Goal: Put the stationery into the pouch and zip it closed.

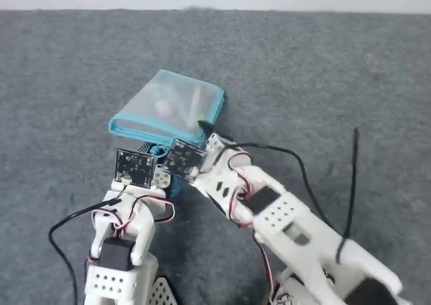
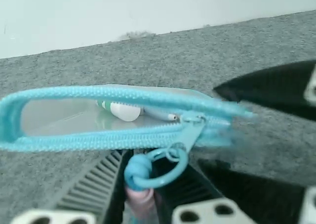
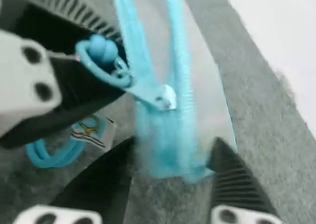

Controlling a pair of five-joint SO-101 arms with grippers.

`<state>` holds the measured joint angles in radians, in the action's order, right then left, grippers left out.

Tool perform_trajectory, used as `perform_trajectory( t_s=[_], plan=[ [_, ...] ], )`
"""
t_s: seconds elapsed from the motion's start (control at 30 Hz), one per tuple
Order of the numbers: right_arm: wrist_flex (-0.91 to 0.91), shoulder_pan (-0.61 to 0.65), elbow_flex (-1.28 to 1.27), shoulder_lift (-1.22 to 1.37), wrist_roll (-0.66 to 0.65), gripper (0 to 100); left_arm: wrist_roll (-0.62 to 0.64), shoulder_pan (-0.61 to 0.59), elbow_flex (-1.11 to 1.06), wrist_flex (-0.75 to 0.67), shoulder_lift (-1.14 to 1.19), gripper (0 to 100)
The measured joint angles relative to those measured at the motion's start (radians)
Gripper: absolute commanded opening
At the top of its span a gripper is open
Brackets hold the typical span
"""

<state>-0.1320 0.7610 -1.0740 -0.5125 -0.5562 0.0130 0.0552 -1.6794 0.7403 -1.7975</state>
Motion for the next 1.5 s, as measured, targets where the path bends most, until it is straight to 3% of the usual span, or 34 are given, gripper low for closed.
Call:
perform_trajectory(
  t_s=[0.43, 0.7, 1.13, 1.27, 1.5],
  plan=[
    [-0.08, -0.041, 0.051, 0.006, -0.014, 0.6, 0.003, -0.003, 0.0, 0.0, 0.0, 1],
    [-0.152, -0.146, 0.072, -0.009, -0.018, 0.6, -0.003, -0.012, -0.002, 0.0, 0.0, 1],
    [-0.11, -0.311, 0.072, 0.072, -0.018, 0.6, -0.003, -0.107, -0.003, -0.037, 0.002, 1],
    [-0.109, -0.442, 0.077, 0.126, -0.017, 0.6, 0.0, -0.133, 0.0, -0.038, 0.0, 1],
    [-0.107, -0.535, 0.104, 0.193, -0.02, 0.6, -0.003, -0.141, -0.002, -0.04, 0.0, 1]
  ],
)
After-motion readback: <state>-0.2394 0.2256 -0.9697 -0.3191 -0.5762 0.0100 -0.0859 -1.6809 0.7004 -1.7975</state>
